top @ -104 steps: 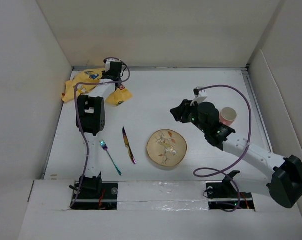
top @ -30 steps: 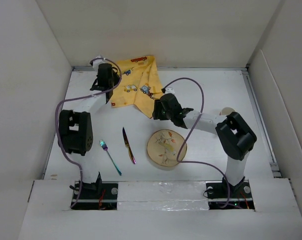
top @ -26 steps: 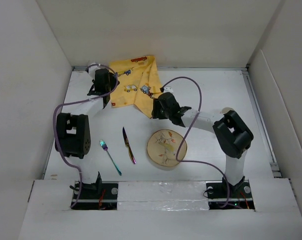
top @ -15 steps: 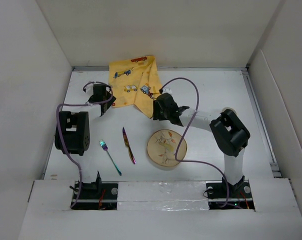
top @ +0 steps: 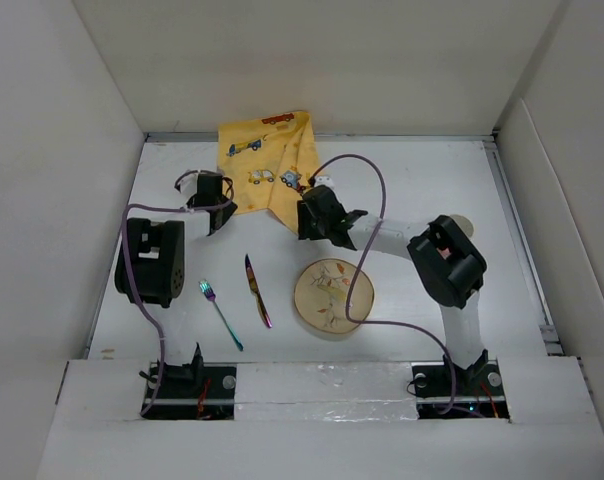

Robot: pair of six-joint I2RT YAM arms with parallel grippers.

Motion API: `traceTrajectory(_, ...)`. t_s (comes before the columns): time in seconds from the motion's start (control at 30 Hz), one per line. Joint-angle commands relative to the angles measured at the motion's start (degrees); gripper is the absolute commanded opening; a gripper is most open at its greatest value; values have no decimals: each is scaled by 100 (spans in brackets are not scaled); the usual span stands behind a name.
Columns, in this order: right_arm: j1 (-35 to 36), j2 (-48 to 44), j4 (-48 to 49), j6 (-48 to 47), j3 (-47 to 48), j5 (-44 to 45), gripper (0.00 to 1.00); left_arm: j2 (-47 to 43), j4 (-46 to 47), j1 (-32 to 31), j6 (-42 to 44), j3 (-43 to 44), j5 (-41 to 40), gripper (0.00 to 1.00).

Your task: Set the dinner table for one person

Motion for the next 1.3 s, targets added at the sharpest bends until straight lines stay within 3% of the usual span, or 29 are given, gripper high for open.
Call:
traceTrajectory(0.0, 85, 193, 28, -92, 371, 181, 56, 60, -30, 20, -95, 181, -107, 29)
traceTrajectory(0.43, 243, 827, -832, -145, 1232, 1113, 56, 95, 145, 20, -95, 146, -143, 0)
traceTrajectory(0.77, 480, 1020, -1439, -233, 1584, 1517, 51, -116, 286, 20, -104, 32, -178, 0)
traceTrajectory(1.03, 533, 1240, -2107, -163, 1997, 1517, 27, -231, 339, 20, -121, 23, -222, 0)
traceTrajectory(1.2, 533, 1004, -1967, -5, 1603, 1631, 0, -432, 330, 20, -104, -12, -257, 0)
traceTrajectory(1.27, 533, 959, -1915, 31, 1453, 1641, 0, -511, 347, 20, -113, -20, -257, 0)
